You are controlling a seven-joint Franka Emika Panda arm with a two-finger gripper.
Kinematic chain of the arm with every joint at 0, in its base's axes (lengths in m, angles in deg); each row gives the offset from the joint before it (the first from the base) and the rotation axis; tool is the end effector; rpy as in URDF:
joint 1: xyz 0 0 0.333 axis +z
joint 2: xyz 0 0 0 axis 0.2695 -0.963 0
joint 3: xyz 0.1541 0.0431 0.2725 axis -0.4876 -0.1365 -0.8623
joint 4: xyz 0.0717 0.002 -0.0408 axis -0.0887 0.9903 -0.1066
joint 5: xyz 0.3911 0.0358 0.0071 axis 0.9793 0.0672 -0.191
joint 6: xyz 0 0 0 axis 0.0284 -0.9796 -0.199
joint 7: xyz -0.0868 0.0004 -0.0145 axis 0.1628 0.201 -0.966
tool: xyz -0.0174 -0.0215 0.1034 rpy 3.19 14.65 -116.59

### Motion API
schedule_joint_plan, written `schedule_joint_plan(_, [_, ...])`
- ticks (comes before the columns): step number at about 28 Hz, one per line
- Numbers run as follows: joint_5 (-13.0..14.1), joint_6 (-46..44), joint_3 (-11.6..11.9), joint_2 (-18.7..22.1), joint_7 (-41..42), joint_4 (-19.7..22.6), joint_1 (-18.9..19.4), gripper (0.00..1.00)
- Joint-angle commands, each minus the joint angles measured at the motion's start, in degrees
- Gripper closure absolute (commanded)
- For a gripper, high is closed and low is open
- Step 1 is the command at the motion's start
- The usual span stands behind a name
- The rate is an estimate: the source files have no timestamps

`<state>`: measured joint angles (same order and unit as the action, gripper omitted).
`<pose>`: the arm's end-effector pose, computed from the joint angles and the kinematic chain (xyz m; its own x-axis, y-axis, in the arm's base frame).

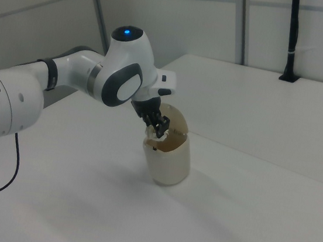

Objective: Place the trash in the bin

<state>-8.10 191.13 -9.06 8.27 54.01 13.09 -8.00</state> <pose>0.6976 0.0688 0.4862 0.9594 -0.1479 0.2403 -0.1056 -0.9779 -0.1803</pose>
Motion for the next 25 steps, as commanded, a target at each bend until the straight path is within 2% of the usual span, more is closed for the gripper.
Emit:
schedule_joint_plan(1, [0.01,0.71,0.51,0.10,-0.74,0.15,0.98,0.00])
schedule_joint_plan(13, [0.10,0.45,0.51,0.18,-0.83,0.15,1.25,0.00])
schedule_joint_plan(19, [-0.17,-3.84,1.30,1.85,-0.83,0.15,1.16,0.00])
schedule_joint_plan(22, [-2.18,-11.05,1.39,4.92,0.04,-0.02,0.54,0.00])
schedule_joint_plan(24, [-5.07,-15.17,1.39,6.85,0.92,-0.02,0.37,0.00])
schedule_joint_plan(25, [-7.52,-20.15,1.39,8.52,2.14,-0.11,-0.07,0.00])
